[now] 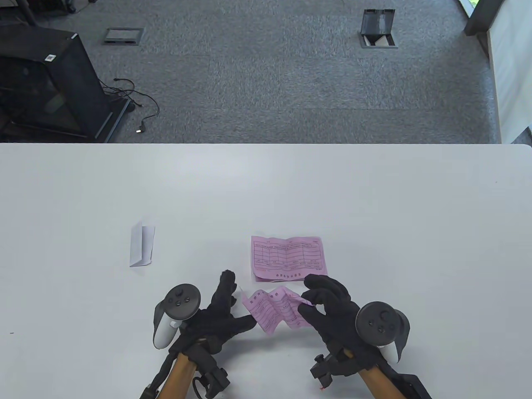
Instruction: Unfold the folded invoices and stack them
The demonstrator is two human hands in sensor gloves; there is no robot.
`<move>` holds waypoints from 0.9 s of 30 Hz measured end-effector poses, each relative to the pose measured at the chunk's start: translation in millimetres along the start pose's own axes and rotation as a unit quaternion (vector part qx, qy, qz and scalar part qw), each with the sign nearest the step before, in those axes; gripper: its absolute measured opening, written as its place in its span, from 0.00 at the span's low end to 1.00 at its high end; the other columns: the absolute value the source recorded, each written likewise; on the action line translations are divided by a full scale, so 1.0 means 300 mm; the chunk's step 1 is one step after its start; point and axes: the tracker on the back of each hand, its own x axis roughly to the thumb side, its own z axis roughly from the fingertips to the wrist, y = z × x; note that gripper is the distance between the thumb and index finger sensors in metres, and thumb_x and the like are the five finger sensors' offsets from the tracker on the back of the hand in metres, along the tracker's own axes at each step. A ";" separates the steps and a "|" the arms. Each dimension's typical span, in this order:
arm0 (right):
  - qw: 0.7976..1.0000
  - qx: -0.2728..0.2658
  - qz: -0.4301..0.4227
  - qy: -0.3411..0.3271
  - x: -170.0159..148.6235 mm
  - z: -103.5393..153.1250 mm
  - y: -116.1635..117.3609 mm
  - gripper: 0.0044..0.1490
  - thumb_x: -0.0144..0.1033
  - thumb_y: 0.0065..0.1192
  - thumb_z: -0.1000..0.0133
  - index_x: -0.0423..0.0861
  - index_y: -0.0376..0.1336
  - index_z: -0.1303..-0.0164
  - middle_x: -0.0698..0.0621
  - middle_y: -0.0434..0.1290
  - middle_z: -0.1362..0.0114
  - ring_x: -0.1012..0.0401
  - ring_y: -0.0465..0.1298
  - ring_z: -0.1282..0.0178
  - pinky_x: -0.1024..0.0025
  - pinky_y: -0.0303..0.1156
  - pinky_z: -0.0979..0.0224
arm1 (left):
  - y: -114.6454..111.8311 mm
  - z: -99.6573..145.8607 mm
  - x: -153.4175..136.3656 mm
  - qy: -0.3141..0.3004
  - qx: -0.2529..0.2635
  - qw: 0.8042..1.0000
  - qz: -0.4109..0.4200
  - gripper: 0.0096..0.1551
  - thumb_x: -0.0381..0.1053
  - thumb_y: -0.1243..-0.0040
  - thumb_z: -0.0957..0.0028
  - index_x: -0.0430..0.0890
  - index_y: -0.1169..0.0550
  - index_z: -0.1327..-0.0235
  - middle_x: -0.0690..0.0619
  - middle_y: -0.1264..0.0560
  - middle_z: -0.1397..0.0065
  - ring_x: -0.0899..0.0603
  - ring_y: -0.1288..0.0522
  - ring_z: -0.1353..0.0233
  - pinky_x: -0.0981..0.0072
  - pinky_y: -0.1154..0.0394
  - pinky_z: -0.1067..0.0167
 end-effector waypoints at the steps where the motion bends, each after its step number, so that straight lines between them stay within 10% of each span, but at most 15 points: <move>1: 1.000 -0.003 -0.006 0.003 -0.006 -0.002 -0.002 0.22 0.48 0.62 0.49 0.51 0.65 0.48 0.44 0.63 0.24 0.40 0.59 0.21 0.32 0.53 0.25 | -0.003 -0.004 -0.004 -0.021 -0.009 1.000 0.018 0.71 0.67 0.33 0.54 0.52 0.69 0.24 0.35 0.63 0.14 0.23 0.56 0.20 0.32 0.45 0.27; 8: 0.998 -0.013 -0.039 0.047 -0.062 -0.010 -0.004 0.22 0.48 0.62 0.48 0.51 0.65 0.48 0.44 0.64 0.25 0.40 0.60 0.23 0.33 0.54 0.26 | -0.047 -0.024 0.004 -0.097 -0.020 0.992 0.076 0.56 0.65 0.30 0.54 0.51 0.45 0.18 0.37 0.38 0.17 0.27 0.40 0.23 0.37 0.36 0.30; 14: 0.996 -0.010 -0.048 0.078 -0.104 -0.019 -0.003 0.22 0.48 0.61 0.48 0.51 0.65 0.47 0.44 0.65 0.25 0.40 0.61 0.23 0.34 0.54 0.26 | -0.049 -0.010 0.025 -0.108 0.097 0.988 0.049 0.23 0.50 0.30 0.49 0.51 0.20 0.40 0.49 0.14 0.45 0.41 0.18 0.43 0.51 0.21 0.47; 27: 0.991 -0.003 0.020 0.130 -0.191 -0.058 -0.006 0.20 0.46 0.62 0.48 0.51 0.67 0.48 0.44 0.67 0.27 0.39 0.63 0.24 0.34 0.56 0.27 | -0.013 0.009 0.067 -0.015 0.267 0.956 -0.118 0.27 0.47 0.27 0.50 0.50 0.22 0.36 0.48 0.13 0.46 0.44 0.16 0.51 0.60 0.19 0.55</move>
